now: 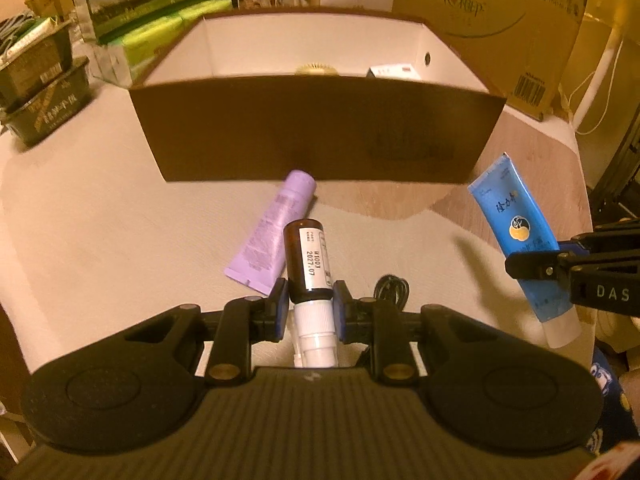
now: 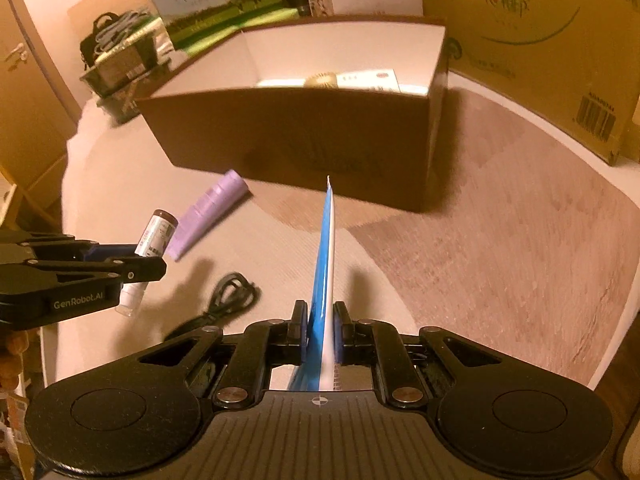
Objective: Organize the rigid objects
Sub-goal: 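Carry the brown-capped bottle and blue tube over the brown box with both tools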
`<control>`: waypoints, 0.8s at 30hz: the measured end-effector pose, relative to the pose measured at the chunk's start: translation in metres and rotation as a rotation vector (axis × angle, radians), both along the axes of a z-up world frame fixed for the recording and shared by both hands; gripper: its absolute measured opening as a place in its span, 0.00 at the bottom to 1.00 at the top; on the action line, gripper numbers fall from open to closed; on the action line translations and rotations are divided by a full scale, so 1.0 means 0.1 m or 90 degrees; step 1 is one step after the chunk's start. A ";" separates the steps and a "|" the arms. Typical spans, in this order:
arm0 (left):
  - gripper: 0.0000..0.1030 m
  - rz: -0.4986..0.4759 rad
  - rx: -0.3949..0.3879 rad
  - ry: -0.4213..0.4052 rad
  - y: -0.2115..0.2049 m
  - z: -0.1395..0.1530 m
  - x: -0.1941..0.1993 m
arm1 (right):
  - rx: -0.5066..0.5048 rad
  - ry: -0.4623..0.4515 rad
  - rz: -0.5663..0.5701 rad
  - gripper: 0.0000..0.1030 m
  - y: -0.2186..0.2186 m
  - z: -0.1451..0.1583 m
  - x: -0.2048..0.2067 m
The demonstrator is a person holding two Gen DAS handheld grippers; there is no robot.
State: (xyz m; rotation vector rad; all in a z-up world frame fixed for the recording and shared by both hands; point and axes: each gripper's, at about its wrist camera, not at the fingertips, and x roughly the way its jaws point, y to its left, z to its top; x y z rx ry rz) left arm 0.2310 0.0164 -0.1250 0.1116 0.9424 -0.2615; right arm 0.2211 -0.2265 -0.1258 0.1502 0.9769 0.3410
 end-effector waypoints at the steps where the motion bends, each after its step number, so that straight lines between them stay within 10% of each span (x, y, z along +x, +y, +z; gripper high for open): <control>1: 0.20 0.000 -0.001 -0.004 0.01 0.03 0.00 | 0.001 -0.003 0.001 0.12 0.01 0.03 0.00; 24: 0.20 -0.001 0.008 -0.117 0.07 0.85 0.73 | 0.055 -0.095 0.017 0.12 0.15 0.77 0.85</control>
